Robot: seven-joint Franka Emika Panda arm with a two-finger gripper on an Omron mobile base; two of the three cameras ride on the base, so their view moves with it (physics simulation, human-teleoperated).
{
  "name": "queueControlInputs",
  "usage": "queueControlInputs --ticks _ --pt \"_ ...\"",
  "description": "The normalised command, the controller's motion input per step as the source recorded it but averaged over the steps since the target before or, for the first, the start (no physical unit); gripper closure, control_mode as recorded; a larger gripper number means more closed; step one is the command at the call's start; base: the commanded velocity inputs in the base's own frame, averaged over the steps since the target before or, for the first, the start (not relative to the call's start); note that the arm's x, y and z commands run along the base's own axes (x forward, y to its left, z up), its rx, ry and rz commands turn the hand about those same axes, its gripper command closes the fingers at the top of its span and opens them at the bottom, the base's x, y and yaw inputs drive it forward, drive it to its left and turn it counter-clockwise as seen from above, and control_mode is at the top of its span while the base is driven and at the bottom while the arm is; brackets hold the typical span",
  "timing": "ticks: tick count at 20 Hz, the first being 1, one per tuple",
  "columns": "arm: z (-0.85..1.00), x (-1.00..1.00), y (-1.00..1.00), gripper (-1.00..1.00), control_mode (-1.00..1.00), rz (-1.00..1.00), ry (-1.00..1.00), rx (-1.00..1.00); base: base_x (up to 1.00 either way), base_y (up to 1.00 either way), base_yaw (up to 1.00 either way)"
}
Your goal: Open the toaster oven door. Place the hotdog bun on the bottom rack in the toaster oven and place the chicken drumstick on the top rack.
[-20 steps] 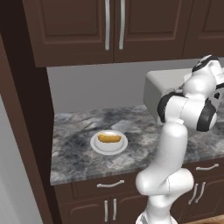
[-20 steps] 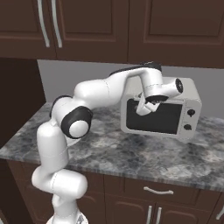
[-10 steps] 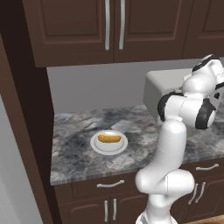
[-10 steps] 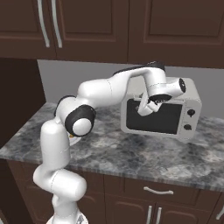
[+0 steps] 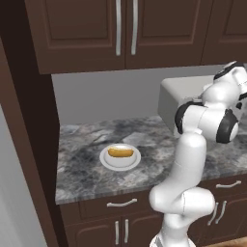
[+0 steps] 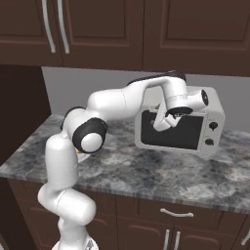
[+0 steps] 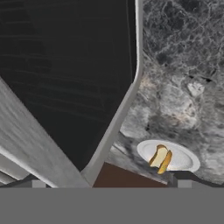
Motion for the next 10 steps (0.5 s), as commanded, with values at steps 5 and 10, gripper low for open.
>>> queueControlInputs --ticks 5,10 --pt "-0.48 -0.31 0.0 -1.0 -1.0 0.0 0.09 0.04 0.0 0.0 0.0" --pt "-0.44 -0.45 0.0 -1.0 -1.0 0.0 0.04 0.05 0.0 0.0 0.0"
